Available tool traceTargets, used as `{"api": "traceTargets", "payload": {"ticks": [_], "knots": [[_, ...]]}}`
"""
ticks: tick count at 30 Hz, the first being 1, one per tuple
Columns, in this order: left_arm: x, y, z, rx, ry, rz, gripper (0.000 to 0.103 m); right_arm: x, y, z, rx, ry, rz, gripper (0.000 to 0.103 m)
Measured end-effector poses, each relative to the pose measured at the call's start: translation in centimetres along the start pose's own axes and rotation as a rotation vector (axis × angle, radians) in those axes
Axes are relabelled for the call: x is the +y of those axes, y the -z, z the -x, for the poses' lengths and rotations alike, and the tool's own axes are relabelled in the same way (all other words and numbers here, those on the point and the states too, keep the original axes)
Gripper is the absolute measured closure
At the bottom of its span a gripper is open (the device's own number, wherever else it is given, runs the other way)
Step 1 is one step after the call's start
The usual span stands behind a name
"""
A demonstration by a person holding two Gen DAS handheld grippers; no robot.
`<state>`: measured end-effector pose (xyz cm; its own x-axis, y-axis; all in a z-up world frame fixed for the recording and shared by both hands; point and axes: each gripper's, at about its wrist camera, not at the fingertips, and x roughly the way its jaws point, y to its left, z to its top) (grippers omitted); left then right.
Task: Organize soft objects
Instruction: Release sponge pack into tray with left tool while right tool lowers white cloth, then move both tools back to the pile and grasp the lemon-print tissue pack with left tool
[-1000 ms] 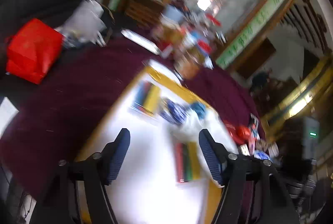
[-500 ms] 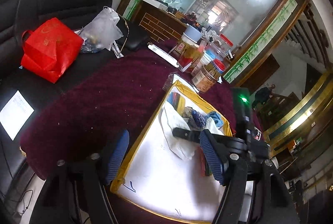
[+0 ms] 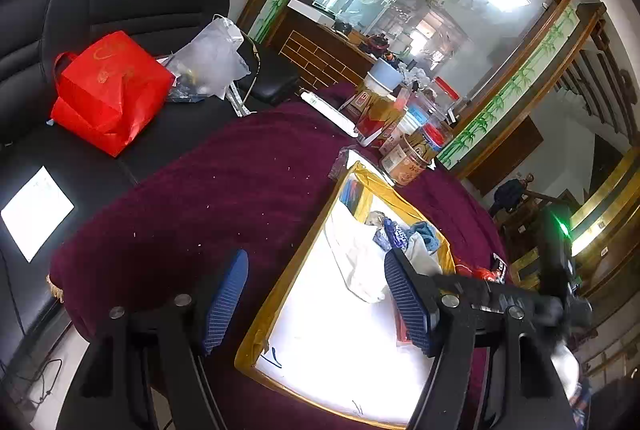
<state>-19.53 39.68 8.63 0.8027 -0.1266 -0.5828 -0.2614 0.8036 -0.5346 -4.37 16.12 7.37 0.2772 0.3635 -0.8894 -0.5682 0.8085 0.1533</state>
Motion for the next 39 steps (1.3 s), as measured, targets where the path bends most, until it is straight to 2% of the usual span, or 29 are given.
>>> {"api": "traceTargets", "payload": {"ticks": [6, 7, 8, 10, 12, 20, 22, 24, 25, 26, 27, 28, 29, 30, 32, 34, 36, 39], "knots": [[-0.4, 0.5, -1.1, 0.031, 0.009, -0.002, 0.029, 2.0, 3.6, -1.2, 0.091, 0.147, 0.2, 0.037], [-0.6, 0.6, -1.2, 0.034, 0.01, -0.008, 0.029, 2.2, 4.0, -1.5, 0.098, 0.164, 0.226, 0.042], [-0.8, 0.7, -1.2, 0.036, 0.011, -0.013, 0.029, 2.5, 4.2, -2.0, 0.109, 0.176, 0.245, 0.051], [-1.2, 0.8, -1.0, 0.037, 0.012, -0.025, 0.029, 3.0, 4.3, -3.8, 0.151, 0.192, 0.259, 0.059], [-1.5, 0.8, -0.7, 0.035, 0.01, -0.035, 0.029, 3.2, 4.0, -4.5, 0.153, 0.205, 0.259, 0.059], [-2.5, 1.0, -0.5, 0.034, 0.001, -0.049, 0.029, 2.7, 0.3, -4.8, 0.103, 0.091, 0.166, 0.059], [-3.1, 1.3, -0.3, 0.037, 0.006, -0.068, 0.029, 1.8, 0.1, -1.9, 0.017, 0.039, 0.119, 0.059], [-3.8, 1.5, 0.0, 0.026, 0.015, -0.097, 0.029, 0.4, 0.7, 2.0, -0.11, 0.026, 0.089, 0.055], [-4.2, 1.5, 0.1, 0.019, 0.017, -0.113, 0.029, -0.5, 1.4, 4.3, -0.196, 0.045, 0.07, 0.041], [-4.8, 1.6, 0.3, 0.005, 0.021, -0.136, 0.028, -1.7, 2.7, 7.3, -0.319, 0.095, 0.044, 0.017], [-5.6, 1.8, 0.6, -0.023, 0.021, -0.166, 0.027, -2.8, 4.0, 9.5, -0.415, 0.149, 0.024, 0.005], [-6.2, 1.9, 0.9, -0.053, 0.007, -0.191, 0.021, -3.8, 5.2, 11.3, -0.495, 0.198, 0.008, 0.0], [-7.2, 2.1, 1.4, -0.103, -0.023, -0.226, 0.01, -4.7, 6.1, 12.3, -0.542, 0.238, -0.004, 0.0], [-8.3, 2.5, 1.9, -0.168, -0.055, -0.264, 0.003, -6.4, 7.4, 13.6, -0.582, 0.296, -0.02, 0.0], [-10.1, 3.1, 2.9, -0.28, -0.077, -0.301, 0.0, -9.6, 8.2, 14.0, -0.555, 0.362, -0.052, 0.0], [-12.0, 3.7, 3.5, -0.361, -0.022, -0.327, 0.0, -12.6, 9.0, 13.9, -0.513, 0.416, -0.115, 0.0], [-14.2, 4.0, 2.8, -0.34, 0.043, -0.364, 0.0, -16.2, 10.0, 13.7, -0.495, 0.44, -0.201, 0.0], [-17.2, 4.7, 0.3, -0.214, 0.087, -0.391, 0.0, -21.0, 11.7, 13.2, -0.49, 0.444, -0.323, 0.0]]}}
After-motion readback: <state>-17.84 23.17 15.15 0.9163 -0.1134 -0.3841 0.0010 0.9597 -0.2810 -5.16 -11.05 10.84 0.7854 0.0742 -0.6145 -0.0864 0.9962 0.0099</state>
